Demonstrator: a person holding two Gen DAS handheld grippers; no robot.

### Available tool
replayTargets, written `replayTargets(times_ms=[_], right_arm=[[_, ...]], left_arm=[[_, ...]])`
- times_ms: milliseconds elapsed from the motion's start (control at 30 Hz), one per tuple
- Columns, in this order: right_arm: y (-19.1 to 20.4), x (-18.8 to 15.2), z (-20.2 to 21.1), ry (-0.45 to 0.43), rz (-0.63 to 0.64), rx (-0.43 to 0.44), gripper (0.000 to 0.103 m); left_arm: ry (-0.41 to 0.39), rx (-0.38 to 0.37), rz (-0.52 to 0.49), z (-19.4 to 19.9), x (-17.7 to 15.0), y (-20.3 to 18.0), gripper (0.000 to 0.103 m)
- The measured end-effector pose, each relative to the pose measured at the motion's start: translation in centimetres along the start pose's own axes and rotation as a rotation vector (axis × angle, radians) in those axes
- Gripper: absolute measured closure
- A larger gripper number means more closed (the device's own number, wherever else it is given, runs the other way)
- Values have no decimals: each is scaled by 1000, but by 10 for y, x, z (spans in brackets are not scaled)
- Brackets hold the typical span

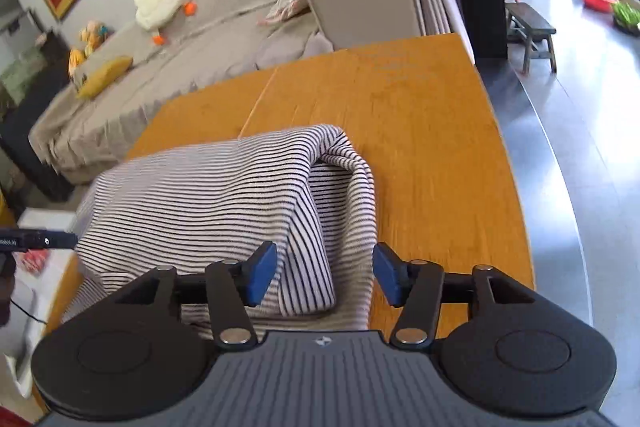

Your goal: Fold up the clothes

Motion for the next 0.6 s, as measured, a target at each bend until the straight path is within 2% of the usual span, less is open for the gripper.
replayTargets(times_ms=[67,267,333,400,433,467,500,533,567,600], right_arm=[[4,2,-3,-21,6,22,36],[20,7,-23,-69,47,81,34],[25,4,-39,-60,66,79,34],[31,2,-54,-51,82,78,32],[34,3,-59,-58,101,76,32],[38,4,-64,-64,121,73,38],[42,6,-67,-64,137,74,47],[47,10,-63,-70,143,85,67],[52,15,-59,-78,147,99,76],[57,20,-55,-85,152,113,79]], left_arm=[[-30,-45,39,3,9,-9,27],[35,31,0,-40,-1,-26,21],[25,48,34,-54,-1,-25,22],[-5,72,9,-62,-1,-27,35],[-9,78,0,-64,-1,-29,51],[-11,83,-8,-65,0,-31,67],[-14,80,-6,-64,2,-34,71],[-22,72,-11,-56,7,-41,76],[-37,49,-18,-45,13,-49,77],[-53,23,-24,-33,20,-58,78]])
Point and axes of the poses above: each gripper's, at about its wrist camera, not at the fingertips, and z roughly against the way its jaws point, y to its left, x to its top, the point moved 6 cm from there along -z, roughly the way its jaws point, and after that the axes turned 1 degree about x, right-handed, at the moved point
